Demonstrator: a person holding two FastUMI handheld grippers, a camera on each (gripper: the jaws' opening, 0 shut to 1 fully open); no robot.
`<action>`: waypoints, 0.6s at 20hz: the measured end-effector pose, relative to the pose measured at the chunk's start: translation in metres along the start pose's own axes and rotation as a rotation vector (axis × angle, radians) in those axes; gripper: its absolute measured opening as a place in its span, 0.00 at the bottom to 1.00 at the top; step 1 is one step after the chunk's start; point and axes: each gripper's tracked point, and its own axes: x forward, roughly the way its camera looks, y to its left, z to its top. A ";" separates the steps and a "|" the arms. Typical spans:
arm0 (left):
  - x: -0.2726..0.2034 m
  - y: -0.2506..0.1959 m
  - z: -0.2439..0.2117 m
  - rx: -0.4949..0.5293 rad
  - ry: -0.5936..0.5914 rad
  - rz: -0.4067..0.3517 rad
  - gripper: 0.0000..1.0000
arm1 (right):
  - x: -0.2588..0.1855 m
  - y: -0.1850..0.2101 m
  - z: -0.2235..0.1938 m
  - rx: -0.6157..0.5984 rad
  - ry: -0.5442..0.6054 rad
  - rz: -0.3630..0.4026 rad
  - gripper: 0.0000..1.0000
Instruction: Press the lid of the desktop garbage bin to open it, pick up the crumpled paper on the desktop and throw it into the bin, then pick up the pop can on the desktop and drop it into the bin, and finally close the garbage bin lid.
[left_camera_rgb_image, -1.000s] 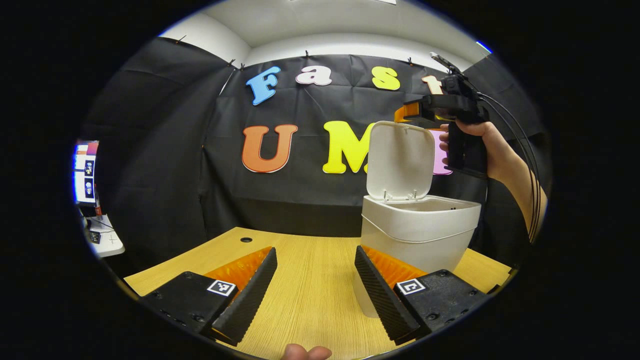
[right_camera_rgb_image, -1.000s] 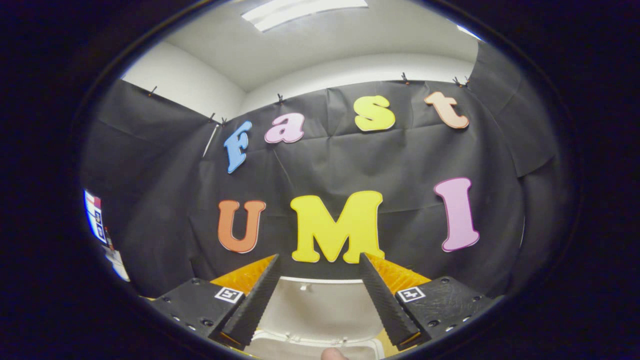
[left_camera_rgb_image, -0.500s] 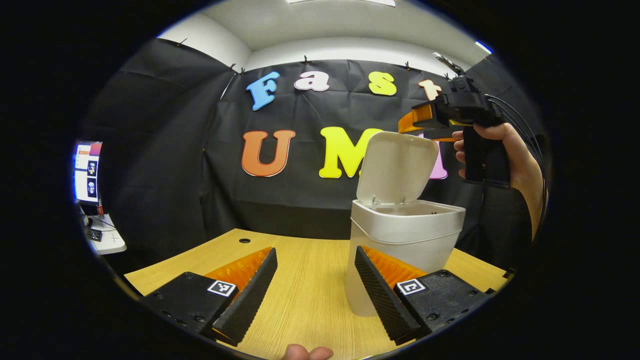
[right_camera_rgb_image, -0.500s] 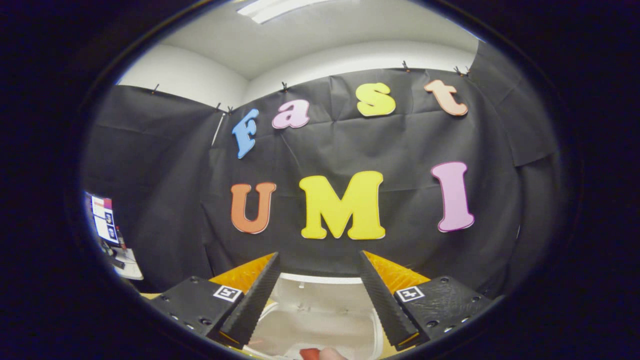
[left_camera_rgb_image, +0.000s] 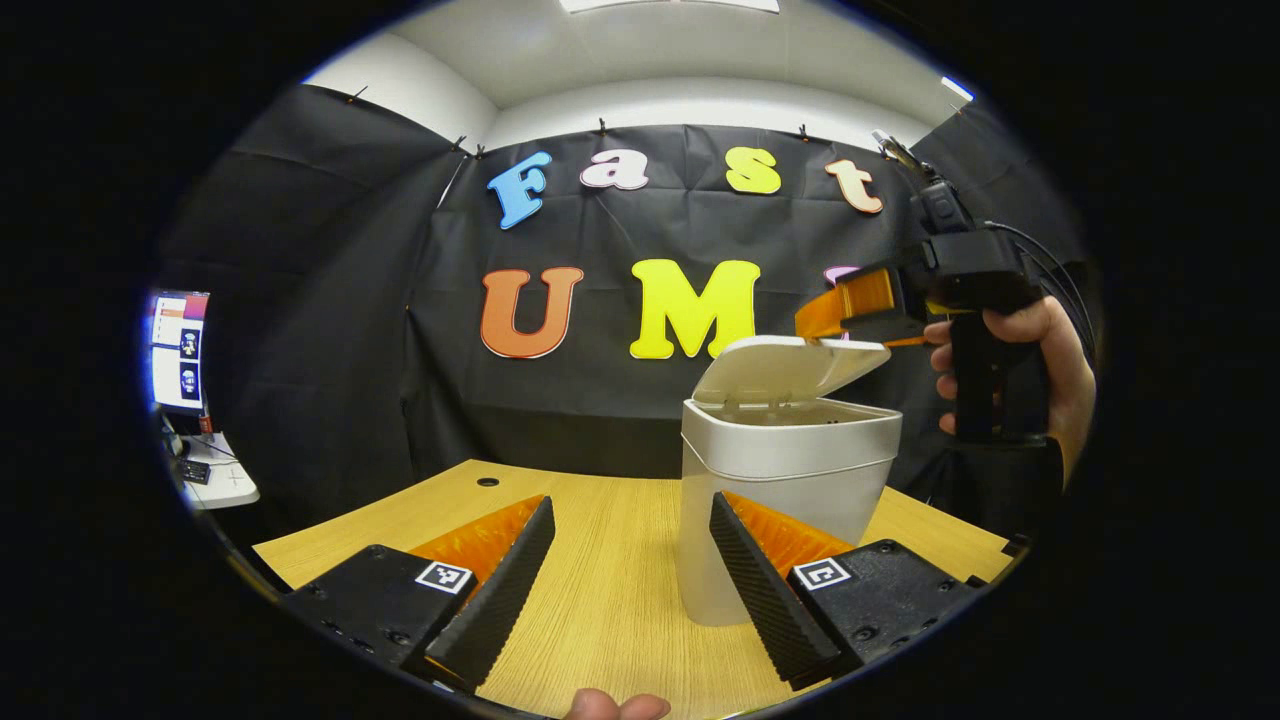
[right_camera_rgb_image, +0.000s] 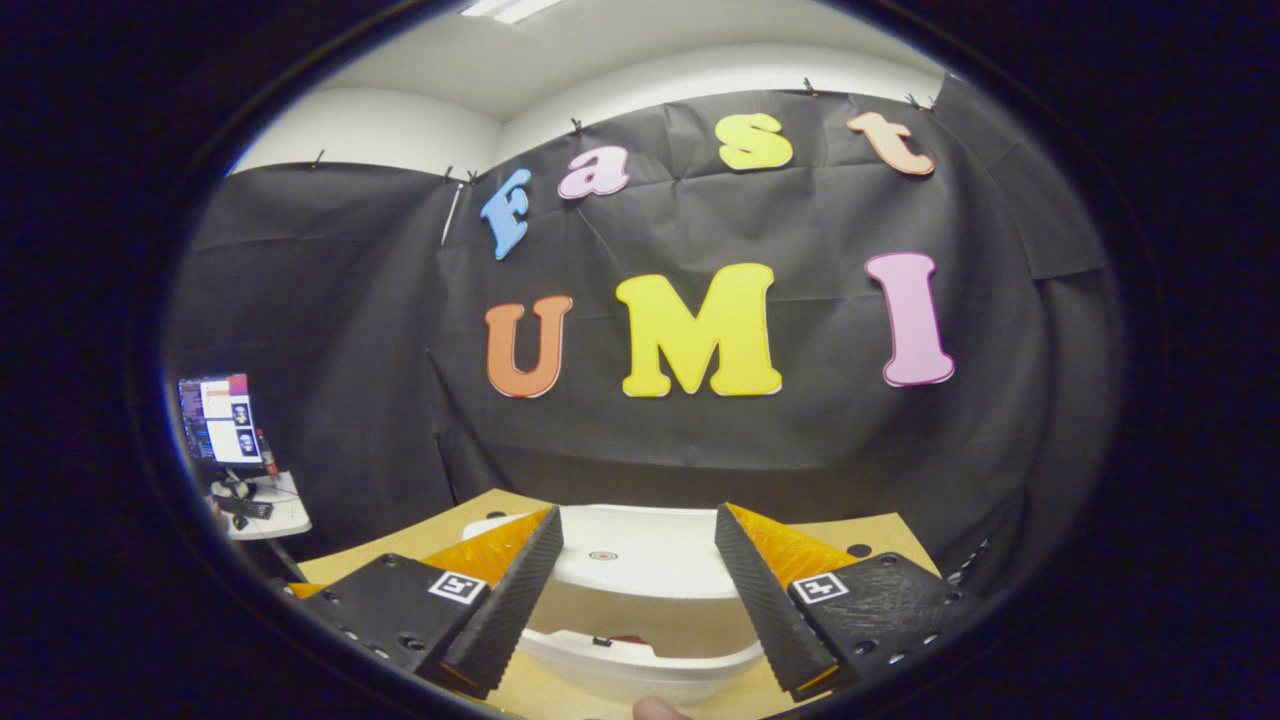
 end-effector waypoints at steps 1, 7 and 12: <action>-0.002 0.000 0.000 -0.001 0.002 0.001 1.00 | -0.001 0.000 -0.006 -0.007 0.005 -0.004 0.95; -0.008 0.004 -0.002 0.011 0.002 0.012 1.00 | 0.004 0.000 -0.040 -0.026 0.056 -0.014 0.95; -0.007 0.004 -0.003 0.017 0.001 0.012 1.00 | 0.007 -0.001 -0.052 -0.047 0.065 -0.025 0.95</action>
